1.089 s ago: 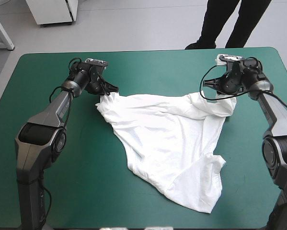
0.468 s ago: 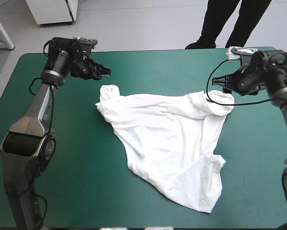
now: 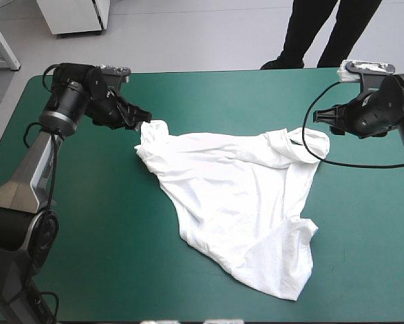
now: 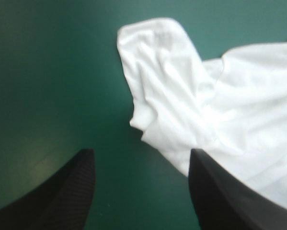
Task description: Fold the cloth
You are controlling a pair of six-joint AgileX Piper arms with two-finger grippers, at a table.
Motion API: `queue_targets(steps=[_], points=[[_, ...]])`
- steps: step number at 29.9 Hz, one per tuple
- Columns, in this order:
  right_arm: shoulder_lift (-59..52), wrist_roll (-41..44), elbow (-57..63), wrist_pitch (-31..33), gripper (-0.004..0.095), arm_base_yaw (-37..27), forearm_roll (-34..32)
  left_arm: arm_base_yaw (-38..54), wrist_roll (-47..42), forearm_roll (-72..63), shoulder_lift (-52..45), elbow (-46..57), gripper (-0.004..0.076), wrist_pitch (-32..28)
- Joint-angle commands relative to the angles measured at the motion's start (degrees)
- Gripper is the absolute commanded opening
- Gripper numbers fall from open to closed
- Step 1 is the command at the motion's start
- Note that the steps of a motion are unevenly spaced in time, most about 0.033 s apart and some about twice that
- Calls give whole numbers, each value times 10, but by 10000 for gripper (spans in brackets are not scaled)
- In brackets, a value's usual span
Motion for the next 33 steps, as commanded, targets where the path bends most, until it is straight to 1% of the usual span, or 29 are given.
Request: queue_targets(steps=[1, 12, 26, 27, 30, 32, 33], points=[[-20, -2, -14, -7, 509, -4, -8, 0, 0, -7, -18, 21, 419, 0], [-19, -2, 2, -12, 486, -4, -8, 0, 15, -20, 59, 24, 419, -21], [-19, -2, 2, 0, 486, -4, -7, 0, 15, -27, 137, 24, 414, -91], [-19, -2, 2, 0, 486, -4, -7, 0, 15, -27, 140, 24, 398, -91], [-19, -2, 2, 0, 486, -3, -3, 0, 15, -29, 144, 24, 218, -87], [-19, -2, 2, 0, 486, -3, 4, 0, 22, -29, 144, 24, -7, -87], [-19, -2, 2, 0, 486, -3, 10, 0, 29, -29, 143, 24, -4, -86]])
